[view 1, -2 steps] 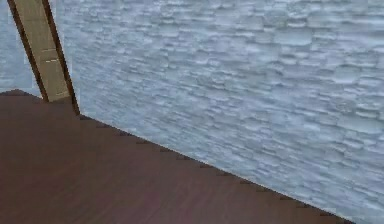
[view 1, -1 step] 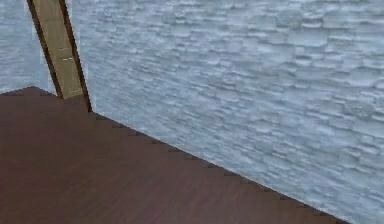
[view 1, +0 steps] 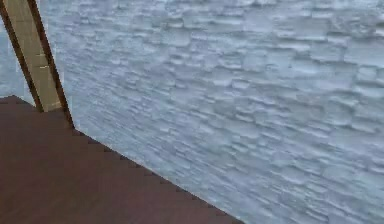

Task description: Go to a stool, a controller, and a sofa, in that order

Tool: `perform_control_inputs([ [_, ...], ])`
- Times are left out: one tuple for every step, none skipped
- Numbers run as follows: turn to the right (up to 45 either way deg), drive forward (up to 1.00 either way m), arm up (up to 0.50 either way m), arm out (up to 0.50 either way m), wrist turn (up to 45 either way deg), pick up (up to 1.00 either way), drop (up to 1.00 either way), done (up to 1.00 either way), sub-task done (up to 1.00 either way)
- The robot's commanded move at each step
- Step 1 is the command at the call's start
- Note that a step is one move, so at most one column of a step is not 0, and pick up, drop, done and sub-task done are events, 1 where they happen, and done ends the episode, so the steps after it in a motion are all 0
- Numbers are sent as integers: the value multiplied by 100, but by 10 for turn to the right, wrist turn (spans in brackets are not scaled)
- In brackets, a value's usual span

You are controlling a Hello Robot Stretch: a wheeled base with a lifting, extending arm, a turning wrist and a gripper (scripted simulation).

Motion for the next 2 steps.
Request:
perform_control_inputs([
  [-420, 0, 0, 0, 0, 0, 0, 0, 0],
  [0, 100, 0, 0, 0, 0, 0, 0, 0],
])
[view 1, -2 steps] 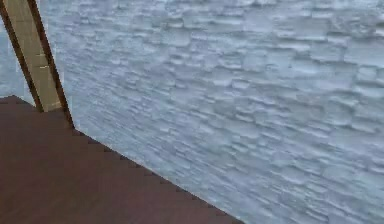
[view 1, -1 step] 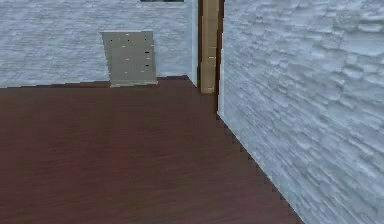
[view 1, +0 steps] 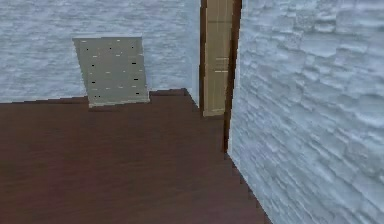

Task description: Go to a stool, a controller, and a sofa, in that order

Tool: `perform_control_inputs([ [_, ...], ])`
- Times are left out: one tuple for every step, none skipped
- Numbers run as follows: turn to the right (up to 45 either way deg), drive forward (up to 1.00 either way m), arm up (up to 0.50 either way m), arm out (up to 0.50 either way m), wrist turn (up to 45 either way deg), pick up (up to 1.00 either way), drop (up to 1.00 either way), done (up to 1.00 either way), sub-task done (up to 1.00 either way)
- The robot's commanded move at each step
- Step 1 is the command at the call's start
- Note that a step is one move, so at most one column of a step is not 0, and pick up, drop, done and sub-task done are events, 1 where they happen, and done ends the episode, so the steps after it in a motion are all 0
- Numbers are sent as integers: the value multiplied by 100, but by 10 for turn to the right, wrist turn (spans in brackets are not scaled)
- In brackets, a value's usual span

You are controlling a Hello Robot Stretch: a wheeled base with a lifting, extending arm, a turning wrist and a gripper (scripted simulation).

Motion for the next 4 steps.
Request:
perform_control_inputs([
  [-30, 0, 0, 0, 0, 0, 0, 0, 0],
  [0, 100, 0, 0, 0, 0, 0, 0, 0],
  [0, 100, 0, 0, 0, 0, 0, 0, 0],
  [-90, 0, 0, 0, 0, 0, 0, 0, 0],
])
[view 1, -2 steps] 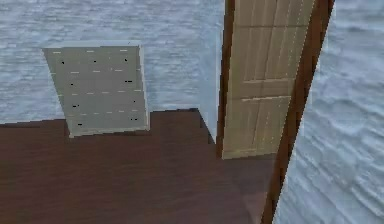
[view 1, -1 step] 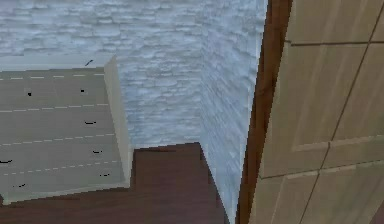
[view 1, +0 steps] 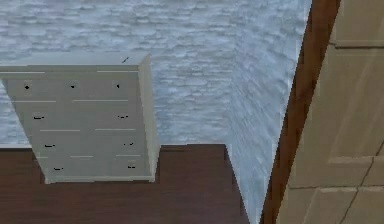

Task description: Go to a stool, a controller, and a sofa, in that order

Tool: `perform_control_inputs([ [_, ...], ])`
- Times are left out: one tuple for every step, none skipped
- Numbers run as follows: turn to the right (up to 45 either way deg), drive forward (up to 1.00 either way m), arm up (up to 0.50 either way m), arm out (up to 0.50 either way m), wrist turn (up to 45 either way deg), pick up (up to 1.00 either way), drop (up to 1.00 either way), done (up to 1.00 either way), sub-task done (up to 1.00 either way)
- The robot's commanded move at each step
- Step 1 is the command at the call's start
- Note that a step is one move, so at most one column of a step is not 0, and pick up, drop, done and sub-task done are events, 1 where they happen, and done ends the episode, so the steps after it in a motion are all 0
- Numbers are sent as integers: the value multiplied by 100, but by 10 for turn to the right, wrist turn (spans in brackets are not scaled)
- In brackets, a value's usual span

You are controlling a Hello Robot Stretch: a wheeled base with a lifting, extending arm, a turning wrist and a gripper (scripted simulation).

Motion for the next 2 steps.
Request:
perform_control_inputs([
  [0, 20, 0, 0, 0, 0, 0, 0, 0],
  [450, 0, 0, 0, 0, 0, 0, 0, 0],
])
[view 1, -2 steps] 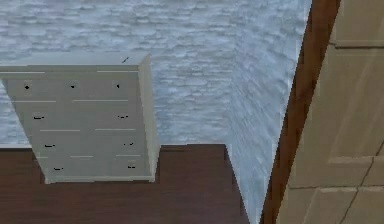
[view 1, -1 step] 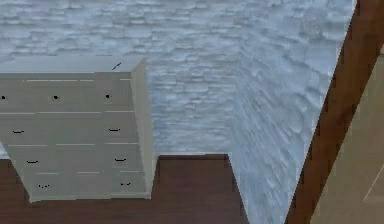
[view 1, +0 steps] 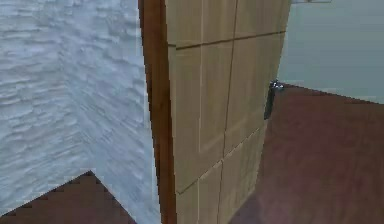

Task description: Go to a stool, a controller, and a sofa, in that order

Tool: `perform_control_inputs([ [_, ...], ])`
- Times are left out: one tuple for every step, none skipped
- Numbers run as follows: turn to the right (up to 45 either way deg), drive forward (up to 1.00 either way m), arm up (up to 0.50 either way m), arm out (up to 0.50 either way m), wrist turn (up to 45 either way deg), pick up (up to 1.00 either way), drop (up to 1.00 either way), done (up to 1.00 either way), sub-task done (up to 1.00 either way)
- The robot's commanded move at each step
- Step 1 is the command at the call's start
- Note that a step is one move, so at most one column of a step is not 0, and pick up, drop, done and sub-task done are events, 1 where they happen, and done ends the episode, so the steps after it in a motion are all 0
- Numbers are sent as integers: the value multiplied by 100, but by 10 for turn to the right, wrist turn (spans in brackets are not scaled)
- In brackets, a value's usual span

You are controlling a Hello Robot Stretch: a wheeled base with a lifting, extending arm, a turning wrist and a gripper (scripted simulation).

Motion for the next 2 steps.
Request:
perform_control_inputs([
  [390, 0, 0, 0, 0, 0, 0, 0, 0],
  [0, 70, 0, 0, 0, 0, 0, 0, 0],
])
